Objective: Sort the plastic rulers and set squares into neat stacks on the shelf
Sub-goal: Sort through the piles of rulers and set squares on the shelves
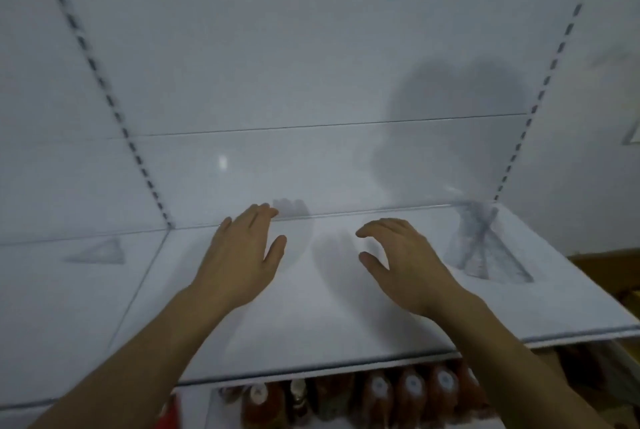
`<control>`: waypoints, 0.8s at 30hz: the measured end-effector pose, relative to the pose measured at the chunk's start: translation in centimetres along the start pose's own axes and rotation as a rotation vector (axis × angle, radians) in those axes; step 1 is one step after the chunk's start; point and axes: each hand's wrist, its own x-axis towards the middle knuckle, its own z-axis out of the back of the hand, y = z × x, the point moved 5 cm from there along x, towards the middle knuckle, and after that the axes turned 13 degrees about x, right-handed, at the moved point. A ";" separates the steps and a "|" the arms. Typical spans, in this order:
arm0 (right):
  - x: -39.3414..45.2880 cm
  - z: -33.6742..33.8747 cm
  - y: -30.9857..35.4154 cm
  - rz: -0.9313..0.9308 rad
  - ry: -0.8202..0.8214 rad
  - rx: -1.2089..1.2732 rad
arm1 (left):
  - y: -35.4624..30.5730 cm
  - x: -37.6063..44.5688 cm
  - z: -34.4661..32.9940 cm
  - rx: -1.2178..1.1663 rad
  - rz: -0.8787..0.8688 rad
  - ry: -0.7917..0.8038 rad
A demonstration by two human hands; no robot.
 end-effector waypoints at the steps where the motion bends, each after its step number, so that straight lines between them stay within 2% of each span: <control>1: 1.0 -1.5 2.1 0.041 0.023 0.016 | 2.6 -1.4 0.7 0.015 0.037 0.002; 6: 4.7 -9.7 14.2 0.236 0.149 0.061 | 15.5 -9.9 4.5 0.056 0.203 0.021; 15: 5.1 -25.1 37.9 0.487 0.362 0.100 | 37.9 -26.9 12.2 0.156 0.453 0.058; 24: 4.4 -36.9 58.5 0.743 0.509 0.110 | 51.3 -40.7 19.2 0.225 0.687 0.044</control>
